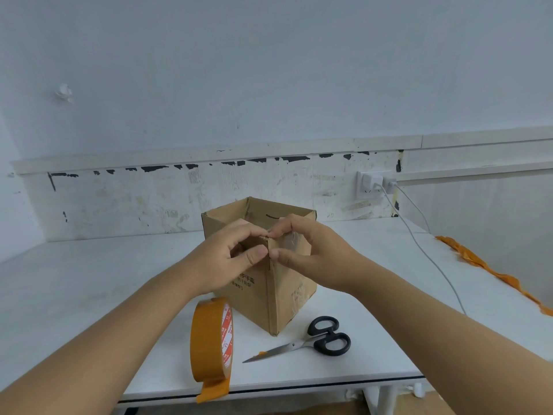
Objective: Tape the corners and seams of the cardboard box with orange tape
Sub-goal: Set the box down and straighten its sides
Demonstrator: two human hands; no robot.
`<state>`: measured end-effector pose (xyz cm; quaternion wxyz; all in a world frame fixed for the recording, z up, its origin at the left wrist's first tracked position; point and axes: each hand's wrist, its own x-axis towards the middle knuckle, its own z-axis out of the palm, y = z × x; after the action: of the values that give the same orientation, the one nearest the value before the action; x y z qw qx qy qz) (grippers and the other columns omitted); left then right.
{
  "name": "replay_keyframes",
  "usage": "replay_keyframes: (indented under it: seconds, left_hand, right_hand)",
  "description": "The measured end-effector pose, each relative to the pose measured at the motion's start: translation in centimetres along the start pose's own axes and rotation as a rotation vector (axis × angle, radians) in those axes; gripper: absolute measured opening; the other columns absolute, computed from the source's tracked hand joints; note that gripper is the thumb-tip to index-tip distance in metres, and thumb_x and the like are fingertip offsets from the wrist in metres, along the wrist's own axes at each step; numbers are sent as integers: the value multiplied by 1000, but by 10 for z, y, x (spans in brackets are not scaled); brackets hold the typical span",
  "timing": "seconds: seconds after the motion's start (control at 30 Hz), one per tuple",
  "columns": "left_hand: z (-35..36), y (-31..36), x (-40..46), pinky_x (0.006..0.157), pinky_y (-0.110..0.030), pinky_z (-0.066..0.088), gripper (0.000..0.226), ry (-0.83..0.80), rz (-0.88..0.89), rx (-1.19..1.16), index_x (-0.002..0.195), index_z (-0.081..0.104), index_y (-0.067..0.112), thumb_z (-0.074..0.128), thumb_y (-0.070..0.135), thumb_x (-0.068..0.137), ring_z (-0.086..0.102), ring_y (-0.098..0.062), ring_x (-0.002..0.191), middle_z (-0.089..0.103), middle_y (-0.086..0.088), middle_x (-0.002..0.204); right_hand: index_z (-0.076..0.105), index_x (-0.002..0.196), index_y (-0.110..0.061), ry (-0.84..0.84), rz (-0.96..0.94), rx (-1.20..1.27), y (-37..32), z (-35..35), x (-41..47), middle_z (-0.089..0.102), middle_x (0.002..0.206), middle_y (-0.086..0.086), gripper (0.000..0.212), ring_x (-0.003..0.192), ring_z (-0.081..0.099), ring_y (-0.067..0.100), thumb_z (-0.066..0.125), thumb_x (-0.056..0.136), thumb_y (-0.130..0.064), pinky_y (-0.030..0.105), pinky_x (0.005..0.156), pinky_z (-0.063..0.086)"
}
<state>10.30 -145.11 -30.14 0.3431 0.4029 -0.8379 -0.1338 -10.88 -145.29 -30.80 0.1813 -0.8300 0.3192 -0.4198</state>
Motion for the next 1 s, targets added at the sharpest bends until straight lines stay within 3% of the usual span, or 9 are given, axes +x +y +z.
replay_keyframes:
  seconds: [0.1, 0.17, 0.37, 0.6, 0.73, 0.87, 0.93, 1.0]
  left_hand:
    - [4, 3, 2, 66, -17, 53, 33, 48, -25, -89, 98, 62, 42, 46, 62, 78, 59, -1, 87, 56, 13, 95]
    - [6, 4, 4, 61, -16, 53, 35, 59, -41, -135, 95, 65, 37, 49, 60, 76, 61, -4, 83, 57, 7, 93]
    - [-1, 3, 4, 66, -22, 56, 32, -6, -93, -234, 103, 69, 27, 53, 45, 80, 66, -11, 73, 59, -2, 98]
    - [5, 4, 8, 62, -16, 54, 13, 68, -89, -238, 95, 67, 28, 57, 22, 91, 64, -7, 71, 57, -4, 90]
    - [4, 3, 7, 68, -21, 56, 18, 80, -105, -186, 105, 66, 24, 53, 23, 93, 63, -12, 83, 57, 1, 99]
    - [1, 7, -1, 68, -17, 52, 38, 48, -131, -117, 132, 50, 31, 43, 36, 95, 63, -9, 89, 42, 11, 133]
    - [-4, 14, -11, 64, -17, 52, 43, 165, -211, -145, 136, 41, 38, 35, 46, 94, 66, -4, 83, 35, 10, 136]
    - [-10, 25, -32, 58, -15, 52, 29, 375, -260, -280, 123, 47, 44, 37, 44, 96, 64, 2, 78, 44, 8, 127]
  right_hand:
    - [60, 91, -35, 48, -6, 28, -4, 6, 3, 65, 94, -15, 6, 94, 58, 6, 64, 89, -32, 26, 84, 46]
    - [59, 86, -37, 82, -12, 26, -5, 8, 5, 63, 86, -19, 11, 87, 57, 3, 65, 89, -28, 21, 79, 44]
    - [64, 87, -28, 56, 39, 78, -6, 5, 6, 66, 87, -12, 4, 89, 59, 6, 65, 89, -31, 30, 83, 47]
    - [62, 82, -29, 149, 58, 38, -9, 15, 8, 63, 81, -15, 6, 84, 56, 8, 65, 88, -29, 18, 71, 42]
    - [64, 88, -25, 189, 91, 17, -13, 20, 7, 66, 87, -5, 5, 88, 56, 12, 63, 90, -30, 20, 68, 43]
    - [60, 91, -28, 166, 101, -101, -17, 17, 5, 65, 90, -12, 5, 81, 56, 4, 59, 91, -33, 21, 66, 44]
    - [58, 94, -31, 133, 99, -149, -18, 15, 5, 62, 98, -19, 2, 92, 52, -8, 58, 92, -30, 8, 70, 39]
    - [60, 103, -31, 106, 100, -170, -21, 14, 5, 54, 108, -24, 12, 115, 36, -16, 59, 93, -24, -7, 83, 24]
